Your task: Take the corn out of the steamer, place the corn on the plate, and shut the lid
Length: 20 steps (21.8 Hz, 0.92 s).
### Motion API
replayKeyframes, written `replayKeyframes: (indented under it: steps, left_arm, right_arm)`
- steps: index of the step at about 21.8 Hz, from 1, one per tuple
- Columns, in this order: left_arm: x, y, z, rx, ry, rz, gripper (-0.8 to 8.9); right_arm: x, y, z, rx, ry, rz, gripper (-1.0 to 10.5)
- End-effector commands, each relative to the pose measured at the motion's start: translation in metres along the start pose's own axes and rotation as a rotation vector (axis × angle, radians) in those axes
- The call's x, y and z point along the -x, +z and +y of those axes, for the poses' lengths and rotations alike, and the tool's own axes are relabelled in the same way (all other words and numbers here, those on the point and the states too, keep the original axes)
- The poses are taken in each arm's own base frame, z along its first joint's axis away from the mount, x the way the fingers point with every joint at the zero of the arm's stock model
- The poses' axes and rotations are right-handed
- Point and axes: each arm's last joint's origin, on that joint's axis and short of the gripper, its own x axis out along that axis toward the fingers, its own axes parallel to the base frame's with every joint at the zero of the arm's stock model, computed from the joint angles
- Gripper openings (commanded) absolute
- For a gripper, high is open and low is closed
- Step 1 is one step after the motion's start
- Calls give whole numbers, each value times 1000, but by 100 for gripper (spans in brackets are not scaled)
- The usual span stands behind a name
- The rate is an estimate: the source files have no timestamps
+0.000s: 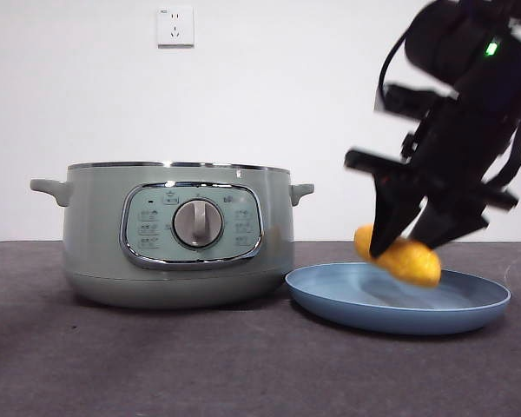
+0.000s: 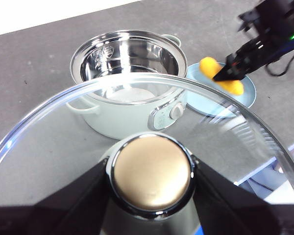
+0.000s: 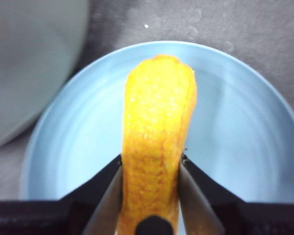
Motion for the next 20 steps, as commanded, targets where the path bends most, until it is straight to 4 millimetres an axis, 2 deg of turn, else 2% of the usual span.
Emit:
replayKeyframes:
  steps: [1,6,8,12,15,20]
  left_arm:
    - [4,4,0,-8,1,-57,-9]
    - [4,4,0,-9,2,-63,-9]
    - [4,6,0,-10,3,-77,-9]
    - [3,14,0,-12,5,-145,-9]
    - [-7,25,2,-6,3,-161,-9]
    - [-32,45,5,-6,-33,-151,-9]
  right_arm:
    - [-19,-8,-3,-32,-7,37,-13]
    - [-29,-14,-5,-39,-21,78,-7]
    - [-29,-14,-5,-47,-22,84,129]
    - [-27,-13,-5,-54,-18,79,512]
    - [-19,-9,-3,-51,-10,49,536]
    - [17,0,1,-42,5,-13,536]
